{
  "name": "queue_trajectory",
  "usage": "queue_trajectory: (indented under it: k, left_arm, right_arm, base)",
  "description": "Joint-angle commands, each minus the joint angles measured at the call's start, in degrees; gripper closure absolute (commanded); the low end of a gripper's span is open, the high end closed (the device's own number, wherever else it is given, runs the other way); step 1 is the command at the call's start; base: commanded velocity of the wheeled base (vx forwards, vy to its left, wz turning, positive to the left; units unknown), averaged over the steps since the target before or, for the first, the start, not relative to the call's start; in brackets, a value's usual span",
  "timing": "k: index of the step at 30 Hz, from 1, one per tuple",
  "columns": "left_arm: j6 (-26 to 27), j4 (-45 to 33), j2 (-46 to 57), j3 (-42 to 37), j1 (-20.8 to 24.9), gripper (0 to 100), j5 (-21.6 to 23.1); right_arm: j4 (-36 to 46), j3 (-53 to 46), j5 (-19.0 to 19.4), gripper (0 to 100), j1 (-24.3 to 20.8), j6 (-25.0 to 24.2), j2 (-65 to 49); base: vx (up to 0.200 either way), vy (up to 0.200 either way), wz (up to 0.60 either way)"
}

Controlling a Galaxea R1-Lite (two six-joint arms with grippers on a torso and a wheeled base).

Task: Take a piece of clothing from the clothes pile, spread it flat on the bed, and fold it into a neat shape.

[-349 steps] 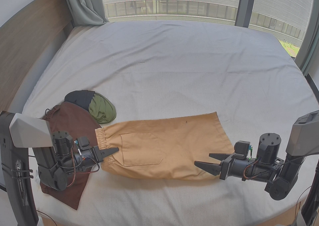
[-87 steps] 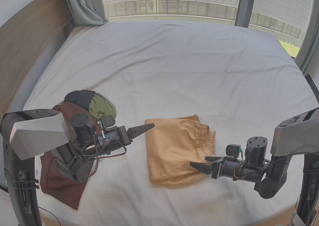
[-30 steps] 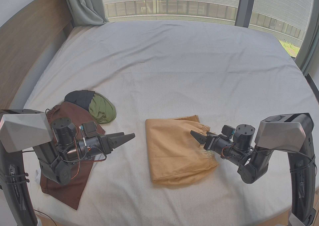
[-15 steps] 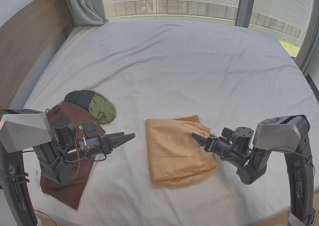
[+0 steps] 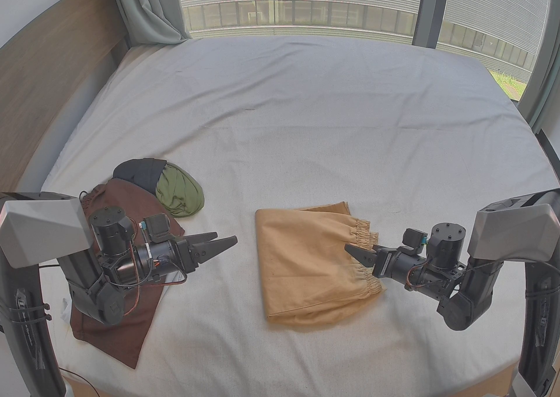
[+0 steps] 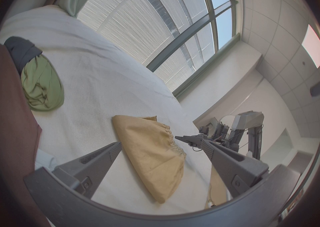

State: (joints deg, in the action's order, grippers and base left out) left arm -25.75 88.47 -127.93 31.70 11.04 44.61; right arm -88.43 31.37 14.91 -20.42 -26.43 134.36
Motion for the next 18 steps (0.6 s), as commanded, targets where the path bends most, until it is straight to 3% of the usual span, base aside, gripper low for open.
queue_trajectory:
  k: [1,5,6,11,12,13,18]
  left_arm:
    - [3.4,0.0,0.2,-0.8,-1.3,0,0.2]
    - [9.8,0.1,0.3,-1.9,-2.1,0,0.3]
    - [13.5,0.2,0.3,-2.4,-2.8,0,1.0]
    - [26.7,0.2,0.6,-3.6,-5.0,0,8.0]
    - [27.1,0.2,0.6,-3.7,-5.0,0,8.1]
    - [31.8,0.2,0.6,-3.9,-5.6,0,10.2]
    - [35.9,0.2,0.6,-3.8,-5.9,0,10.9]
  right_arm:
    - [-0.1,-3.4,0.6,0,0.2,1.4,-1.5]
    - [-0.1,-4.6,0.6,0,0.3,2.3,-1.3]
    - [0.0,-5.0,0.6,0,0.4,2.3,-1.5]
    - [0.0,-7.0,0.5,0,0.3,2.3,-1.2]
    - [0.0,-7.1,0.5,0,0.3,2.3,-1.2]
    - [0.1,-8.3,0.6,0,0.2,2.3,-1.2]
    - [0.1,-9.6,0.5,0,0.3,2.3,-1.1]
  base:
    - [0.000,0.000,0.00]
    - [0.000,0.000,0.00]
    - [0.000,0.000,0.00]
    - [0.000,0.000,0.00]
    - [0.000,0.000,0.00]
    - [0.000,0.000,0.00]
    - [0.000,0.000,0.00]
